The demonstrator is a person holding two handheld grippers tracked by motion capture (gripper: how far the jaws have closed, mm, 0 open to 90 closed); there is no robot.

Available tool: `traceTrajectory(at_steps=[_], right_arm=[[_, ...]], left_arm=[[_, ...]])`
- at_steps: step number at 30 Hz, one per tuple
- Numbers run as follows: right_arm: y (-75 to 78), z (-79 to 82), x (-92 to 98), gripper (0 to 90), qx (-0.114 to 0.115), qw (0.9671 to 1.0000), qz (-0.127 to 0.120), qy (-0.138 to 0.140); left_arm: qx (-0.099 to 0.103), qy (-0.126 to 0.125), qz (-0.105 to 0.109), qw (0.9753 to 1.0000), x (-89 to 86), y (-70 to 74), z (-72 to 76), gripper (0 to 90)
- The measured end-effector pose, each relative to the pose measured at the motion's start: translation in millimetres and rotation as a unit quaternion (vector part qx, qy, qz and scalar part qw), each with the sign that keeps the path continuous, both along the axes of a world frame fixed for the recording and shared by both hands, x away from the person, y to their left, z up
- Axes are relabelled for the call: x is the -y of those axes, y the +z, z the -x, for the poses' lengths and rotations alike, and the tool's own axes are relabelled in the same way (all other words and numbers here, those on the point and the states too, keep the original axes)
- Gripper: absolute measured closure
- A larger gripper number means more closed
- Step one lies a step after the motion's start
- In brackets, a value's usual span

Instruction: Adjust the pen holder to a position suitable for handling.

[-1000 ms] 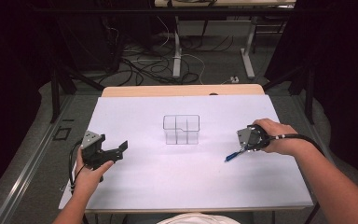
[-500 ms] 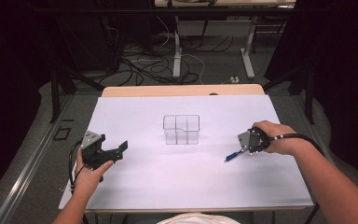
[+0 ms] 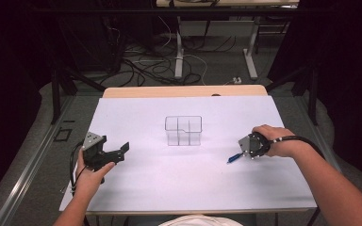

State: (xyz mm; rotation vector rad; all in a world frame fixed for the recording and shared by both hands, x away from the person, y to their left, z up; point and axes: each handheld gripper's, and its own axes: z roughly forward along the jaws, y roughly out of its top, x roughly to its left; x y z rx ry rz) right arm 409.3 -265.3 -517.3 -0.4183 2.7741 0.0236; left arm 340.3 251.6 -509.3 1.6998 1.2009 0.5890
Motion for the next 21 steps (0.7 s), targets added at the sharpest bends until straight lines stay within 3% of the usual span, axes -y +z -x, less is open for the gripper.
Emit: traceTrajectory(at_steps=[11,18,21], right_arm=[[-10.3,0.1,-3.2,71.8,-0.010,0.9999,0.002,0.009],[-11.7,1.5,-2.8,78.8,0.003,0.9999,0.000,0.010],[-11.6,1.2,-4.6,79.4,0.003,0.9997,0.013,0.021]], left_arm=[[0.001,0.000,-0.001,1.0000,0.0,0.1,0.1,2.5],[0.000,0.000,-0.002,1.0000,0.3,0.3,0.2,2.5],[0.001,0.000,-0.002,1.0000,0.1,0.4,0.4,2.5]])
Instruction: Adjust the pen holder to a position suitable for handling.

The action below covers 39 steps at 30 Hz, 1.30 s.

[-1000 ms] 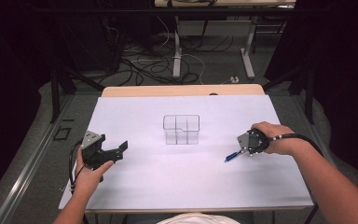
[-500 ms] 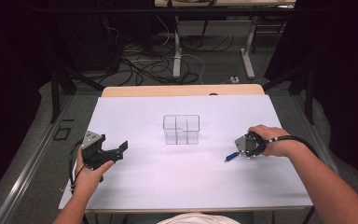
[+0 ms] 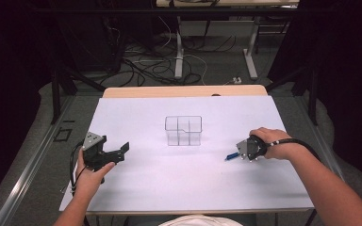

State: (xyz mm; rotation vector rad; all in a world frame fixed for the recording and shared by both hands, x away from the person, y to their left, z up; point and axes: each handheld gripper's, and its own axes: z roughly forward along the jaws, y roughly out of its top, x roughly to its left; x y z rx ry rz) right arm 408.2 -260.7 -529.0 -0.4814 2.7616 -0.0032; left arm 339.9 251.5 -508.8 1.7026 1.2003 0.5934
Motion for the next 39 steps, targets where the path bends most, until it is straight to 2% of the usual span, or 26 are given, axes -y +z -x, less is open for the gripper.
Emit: traceTrajectory(at_steps=[5,6,7,8,15,16,18,20,21,24,29,33,36,39], right_arm=[[0.0,1.6,0.8,79.6,0.004,1.0000,-0.004,0.002],[-1.8,2.2,1.5,79.7,0.009,0.9998,-0.019,0.004],[-1.8,3.5,1.3,79.7,0.013,0.9997,-0.020,0.008],[0.7,4.0,0.2,79.7,0.005,1.0000,-0.003,0.005],[6.7,5.3,-1.3,79.7,0.022,0.9996,-0.015,0.008],[9.3,5.7,-1.4,79.7,0.038,0.9987,-0.034,0.010],[16.4,5.9,-3.6,79.7,0.033,0.9993,-0.016,0.005],[18.4,6.8,-3.9,79.7,0.039,0.9990,-0.022,0.003],[21.2,7.7,-4.8,79.8,0.054,0.9978,-0.037,0.007],[27.7,9.5,-7.5,79.8,0.061,0.9975,-0.034,0.008],[36.3,15.1,-11.4,79.7,0.082,0.9953,-0.052,0.007],[40.5,18.9,-13.9,79.8,0.086,0.9945,-0.059,0.001],[44.2,21.4,-16.8,79.7,0.101,0.9924,-0.069,0.003],[46.4,23.5,-18.2,79.7,0.105,0.9917,-0.074,-0.005]], left_arm=[[0.001,0.000,0.001,1.0000,-0.1,-0.3,-0.2,2.6],[0.001,0.000,0.001,1.0000,-0.1,-0.3,-0.3,2.5],[0.001,0.001,0.001,1.0000,-0.1,-0.3,-0.3,2.5],[0.000,0.000,0.001,1.0000,0.0,-0.3,-0.3,2.5],[0.000,0.001,0.000,1.0000,0.1,-0.1,-0.1,2.5],[0.000,0.001,0.000,1.0000,0.0,0.0,-0.1,2.6],[0.000,0.001,0.001,1.0000,0.1,-0.1,-0.1,2.6],[0.000,0.001,0.001,1.0000,0.1,-0.1,-0.1,2.6],[0.000,0.000,0.000,1.0000,0.1,0.0,-0.1,2.6],[-0.001,0.000,0.000,1.0000,0.1,0.1,0.0,2.9],[0.000,0.000,0.001,1.0000,0.3,0.0,0.0,3.0],[-0.001,0.000,0.000,1.0000,0.9,-0.1,0.0,3.1],[-0.002,0.000,0.001,1.0000,1.3,0.0,0.3,3.2],[-0.003,0.000,0.001,1.0000,1.1,0.0,0.2,3.2]])
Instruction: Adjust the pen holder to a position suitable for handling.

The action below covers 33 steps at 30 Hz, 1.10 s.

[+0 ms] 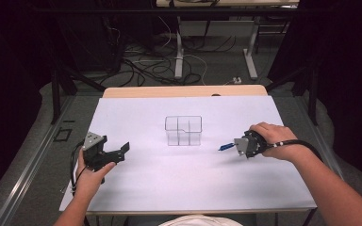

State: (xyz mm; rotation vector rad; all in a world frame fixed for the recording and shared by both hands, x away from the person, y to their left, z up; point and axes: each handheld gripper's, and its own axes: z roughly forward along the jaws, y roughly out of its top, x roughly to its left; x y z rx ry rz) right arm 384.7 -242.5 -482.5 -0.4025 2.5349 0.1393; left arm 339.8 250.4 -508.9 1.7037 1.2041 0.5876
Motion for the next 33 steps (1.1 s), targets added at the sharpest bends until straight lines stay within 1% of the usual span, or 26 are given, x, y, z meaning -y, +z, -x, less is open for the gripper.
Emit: traceTrajectory(at_steps=[1,2,3,5,8,9,10,11,12,13,16,17,21,22,23,28,29,30,32,33], right_arm=[[2.1,1.2,-2.0,79.7,0.010,0.9999,-0.005,0.002],[2.1,1.2,-2.0,79.7,0.010,0.9999,-0.005,0.002],[3.9,1.1,-3.3,79.7,0.005,1.0000,-0.003,0.003],[6.3,4.0,-6.0,79.7,0.008,0.9999,-0.009,-0.004],[11.1,7.8,-12.1,79.7,0.011,0.9999,-0.012,0.000],[12.4,9.9,-13.5,79.8,0.012,0.9998,-0.012,-0.007],[12.4,9.9,-13.5,79.8,0.012,0.9998,-0.012,-0.007],[13.5,10.8,-15.5,79.7,0.018,0.9997,-0.017,-0.003],[14.3,11.3,-16.3,79.7,0.017,0.9997,-0.020,-0.003],[17.1,12.6,-20.1,79.7,0.023,0.9995,-0.023,0.001],[19.3,13.5,-22.7,79.7,0.026,0.9993,-0.026,0.000],[21.3,13.3,-24.9,79.7,0.033,0.9991,-0.028,0.004],[25.5,14.6,-29.5,79.7,0.043,0.9982,-0.042,0.004],[26.9,15.4,-32.2,79.7,0.052,0.9976,-0.046,0.007],[26.9,15.4,-32.2,79.7,0.052,0.9976,-0.046,0.007],[30.4,18.9,-41.2,79.7,0.081,0.9948,-0.059,0.021],[31.5,21.1,-45.0,79.7,0.095,0.9931,-0.063,0.026],[31.5,21.1,-45.0,79.7,0.095,0.9931,-0.063,0.026],[32.6,23.3,-49.3,79.8,0.109,0.9912,-0.067,0.031],[33.8,23.2,-51.1,79.8,0.115,0.9906,-0.063,0.039]], left_arm=[[0.000,0.000,0.000,1.0000,0.0,-0.1,-0.1,3.3],[0.000,0.000,0.000,1.0000,0.0,-0.1,0.0,3.3],[0.000,0.000,0.000,1.0000,0.0,-0.1,-0.1,3.4],[0.000,0.000,0.000,1.0000,0.1,0.0,-0.1,3.5],[0.000,0.000,0.001,1.0000,0.5,-0.1,-0.2,3.6],[0.001,0.000,0.000,1.0000,0.4,-0.1,-0.4,3.6],[0.001,0.000,-0.001,1.0000,0.5,-0.1,-0.3,3.6],[0.000,0.000,-0.001,1.0000,0.5,-0.1,-0.3,3.6],[0.000,0.000,-0.001,1.0000,0.5,-0.1,-0.3,3.7],[0.000,0.000,-0.001,1.0000,0.5,0.0,-0.3,3.7],[-0.001,0.000,0.001,1.0000,0.4,-0.1,-0.2,3.7],[-0.001,0.000,0.000,1.0000,0.3,-0.1,-0.2,3.7],[-0.001,-0.001,0.001,1.0000,0.0,0.0,-0.3,3.8],[-0.001,-0.001,0.001,1.0000,-0.1,0.0,-0.3,3.8],[-0.001,-0.001,0.001,1.0000,-0.1,0.0,-0.3,3.8],[0.000,-0.001,-0.001,1.0000,-0.4,0.2,-0.6,4.0],[0.000,-0.001,-0.001,1.0000,-0.4,0.2,-0.6,4.1],[0.000,-0.001,-0.001,1.0000,-0.4,0.2,-0.6,4.1],[0.000,-0.001,-0.001,1.0000,-0.4,0.2,-0.7,4.3],[0.000,-0.001,-0.001,1.0000,-0.3,0.2,-0.8,4.3]])
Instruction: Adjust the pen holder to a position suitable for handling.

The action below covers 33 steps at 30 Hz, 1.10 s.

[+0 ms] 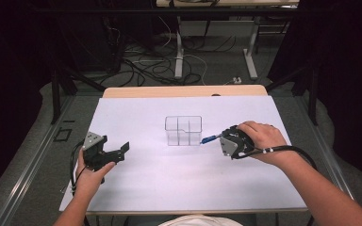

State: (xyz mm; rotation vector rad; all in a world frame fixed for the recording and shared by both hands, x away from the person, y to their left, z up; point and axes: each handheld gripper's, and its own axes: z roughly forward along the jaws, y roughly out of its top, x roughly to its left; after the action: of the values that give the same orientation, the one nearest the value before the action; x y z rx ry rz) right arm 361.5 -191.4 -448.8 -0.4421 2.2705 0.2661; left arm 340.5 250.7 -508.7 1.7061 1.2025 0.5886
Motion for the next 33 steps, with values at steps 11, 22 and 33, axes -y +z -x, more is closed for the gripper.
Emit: traceTrajectory(at_steps=[11,22,33], right_arm=[[4.1,3.5,-17.0,79.8,0.080,0.9963,-0.017,0.027],[1.8,0.5,-31.9,79.8,0.136,0.9896,-0.005,0.048],[-2.8,-1.8,-47.5,79.8,0.169,0.9822,0.027,0.079]], left_arm=[[0.000,-0.001,-0.001,1.0000,-0.2,0.2,-0.1,4.8],[0.001,-0.003,-0.001,1.0000,-0.1,3.3,-1.1,6.6],[-0.003,-0.013,0.001,0.9999,8.8,15.6,-3.7,16.3]])
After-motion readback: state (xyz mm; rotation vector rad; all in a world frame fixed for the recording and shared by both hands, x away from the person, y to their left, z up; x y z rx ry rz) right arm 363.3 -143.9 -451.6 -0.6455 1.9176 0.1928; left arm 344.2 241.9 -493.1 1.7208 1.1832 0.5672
